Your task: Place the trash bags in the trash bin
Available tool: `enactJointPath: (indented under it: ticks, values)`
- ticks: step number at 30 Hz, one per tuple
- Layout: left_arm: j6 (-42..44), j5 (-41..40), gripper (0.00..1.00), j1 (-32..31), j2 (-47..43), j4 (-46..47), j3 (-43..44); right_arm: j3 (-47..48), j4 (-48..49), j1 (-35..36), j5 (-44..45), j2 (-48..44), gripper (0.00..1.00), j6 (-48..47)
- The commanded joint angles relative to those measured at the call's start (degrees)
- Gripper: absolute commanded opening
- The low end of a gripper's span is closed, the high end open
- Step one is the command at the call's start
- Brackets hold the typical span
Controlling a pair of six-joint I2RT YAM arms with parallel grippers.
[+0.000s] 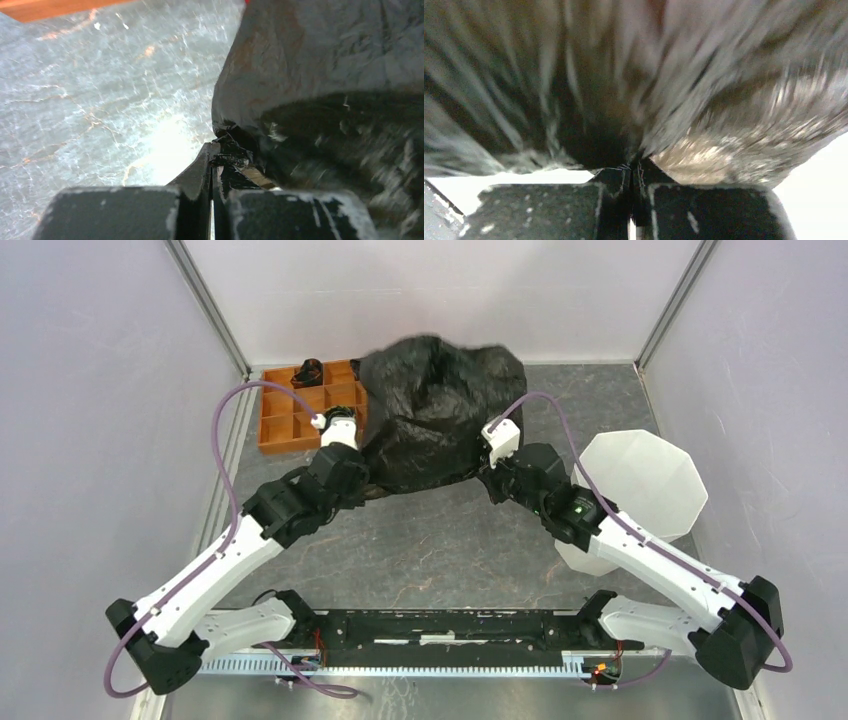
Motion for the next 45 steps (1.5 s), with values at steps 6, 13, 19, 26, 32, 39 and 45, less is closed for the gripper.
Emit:
enactJointPath:
  ticks: [6, 13, 19, 26, 32, 39, 45]
  values:
    - [2.38, -9.15, 0.02, -0.04, -8.18, 4.76, 4.45, 7.6, 1.35, 0.03, -3.26, 1.27, 0.01, 3.12]
    - [1.75, -14.32, 0.02, -0.04, -11.4, 9.35, 3.21, 9.4, -6.33, 0.18, -8.3, 1.38, 0.14, 6.08]
    - [0.99, -17.84, 0.02, -0.03, -11.73, 11.57, 2.82, 11.54, -14.85, 0.25, -8.64, -3.1, 0.61, 4.59]
    - [-2.31, -17.64, 0.02, -0.04, -13.79, 9.09, 4.63, 16.27, -24.75, 0.23, -3.79, -10.58, 0.85, 2.5]
    - [-4.83, -16.18, 0.02, -0.04, -14.28, 7.22, 4.51, 22.32, -29.92, 0.25, 3.22, -12.98, 0.9, 2.19]
    - [-5.66, -13.31, 0.02, -0.04, -11.93, 5.8, 6.87, 27.94, -44.1, 0.21, 26.52, -14.68, 0.89, 8.6]
    - [-6.05, -12.54, 0.02, -0.04, -9.96, 4.52, 8.3, 25.59, -50.79, 0.27, 31.42, -17.17, 0.85, 13.94]
